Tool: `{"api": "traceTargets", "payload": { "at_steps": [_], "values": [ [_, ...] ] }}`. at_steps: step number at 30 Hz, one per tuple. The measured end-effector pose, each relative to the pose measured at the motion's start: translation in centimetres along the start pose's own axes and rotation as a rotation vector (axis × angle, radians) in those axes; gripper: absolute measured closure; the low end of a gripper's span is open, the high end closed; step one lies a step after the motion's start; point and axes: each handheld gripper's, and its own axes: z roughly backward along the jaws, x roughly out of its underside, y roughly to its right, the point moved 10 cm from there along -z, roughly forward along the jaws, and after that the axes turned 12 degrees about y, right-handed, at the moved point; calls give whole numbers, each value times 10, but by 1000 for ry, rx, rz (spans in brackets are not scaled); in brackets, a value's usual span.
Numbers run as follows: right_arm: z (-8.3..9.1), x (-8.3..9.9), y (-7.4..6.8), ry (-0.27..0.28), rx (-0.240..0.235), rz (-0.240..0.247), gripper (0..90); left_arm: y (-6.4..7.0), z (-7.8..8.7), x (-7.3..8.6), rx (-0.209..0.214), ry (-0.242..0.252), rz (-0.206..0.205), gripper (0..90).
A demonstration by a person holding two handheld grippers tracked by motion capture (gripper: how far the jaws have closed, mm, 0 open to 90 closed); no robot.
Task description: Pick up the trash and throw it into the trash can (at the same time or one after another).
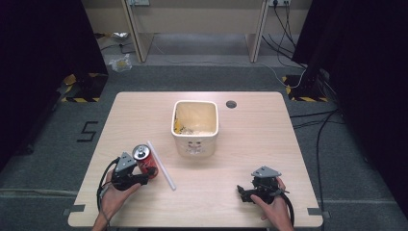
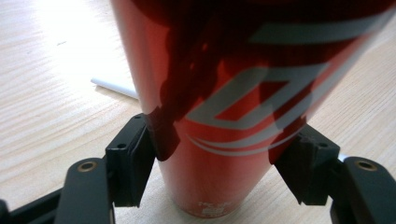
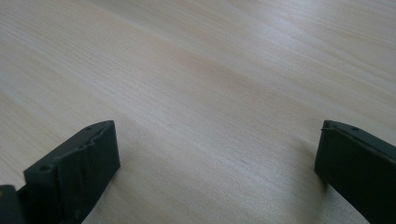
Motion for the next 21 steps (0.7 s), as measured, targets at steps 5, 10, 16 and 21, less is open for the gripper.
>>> {"api": "traceTargets", "payload": {
  "at_steps": [5, 10, 16, 21],
  "values": [
    [0, 0, 0, 0, 0, 0, 1, 0, 2, -3, -6, 4, -10, 339],
    [0, 0, 0, 0, 0, 1, 1, -2, 7, -9, 0, 9, -4, 341],
    [0, 0, 0, 0, 0, 0, 1, -5, 13, -15, 0, 9, 11, 341],
    [0, 0, 0, 0, 0, 1, 1, -7, 14, -18, 1, 1, 7, 342]
  ]
}}
